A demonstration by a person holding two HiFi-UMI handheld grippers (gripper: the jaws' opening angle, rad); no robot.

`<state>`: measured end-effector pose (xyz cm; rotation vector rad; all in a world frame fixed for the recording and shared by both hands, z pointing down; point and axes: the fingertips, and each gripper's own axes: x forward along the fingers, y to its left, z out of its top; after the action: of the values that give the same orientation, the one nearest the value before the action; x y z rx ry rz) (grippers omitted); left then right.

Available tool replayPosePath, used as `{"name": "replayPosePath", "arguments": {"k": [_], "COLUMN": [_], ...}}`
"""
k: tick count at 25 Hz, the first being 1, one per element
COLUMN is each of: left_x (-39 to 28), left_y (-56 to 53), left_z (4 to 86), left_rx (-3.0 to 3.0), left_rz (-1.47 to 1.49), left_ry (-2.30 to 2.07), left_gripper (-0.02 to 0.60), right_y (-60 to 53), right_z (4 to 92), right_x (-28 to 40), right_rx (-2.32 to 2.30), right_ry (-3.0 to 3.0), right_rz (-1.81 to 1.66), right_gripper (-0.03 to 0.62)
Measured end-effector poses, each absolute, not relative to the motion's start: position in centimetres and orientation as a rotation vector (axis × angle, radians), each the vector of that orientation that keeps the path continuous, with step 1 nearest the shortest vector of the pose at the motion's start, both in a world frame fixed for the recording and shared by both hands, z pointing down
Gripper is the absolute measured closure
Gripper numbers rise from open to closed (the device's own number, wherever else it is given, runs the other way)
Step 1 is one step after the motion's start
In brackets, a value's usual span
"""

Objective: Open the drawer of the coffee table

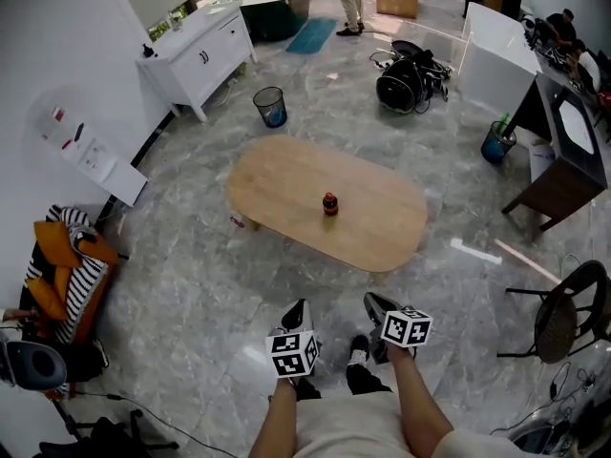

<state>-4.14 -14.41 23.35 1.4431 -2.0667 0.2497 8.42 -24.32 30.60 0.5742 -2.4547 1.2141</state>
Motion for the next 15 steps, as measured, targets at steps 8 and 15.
{"name": "replayPosePath", "arguments": {"k": [8,15], "left_x": [-6.8,-13.8], "left_y": [-14.8,-12.1], "left_z": [24.2,23.2], "left_rx": [1.601,1.668], "left_rz": [0.284,0.254], "left_ry": [-1.948,-1.92], "left_gripper": [0.571,0.571], "right_y": [-24.0,-19.2], "right_z": [31.3,30.3], "right_x": [10.0,5.5], "right_rx": [0.87,1.048], "right_ry": [-2.418,-2.401], "right_rz": [1.257,1.219], "right_gripper": [0.579,0.579]}}
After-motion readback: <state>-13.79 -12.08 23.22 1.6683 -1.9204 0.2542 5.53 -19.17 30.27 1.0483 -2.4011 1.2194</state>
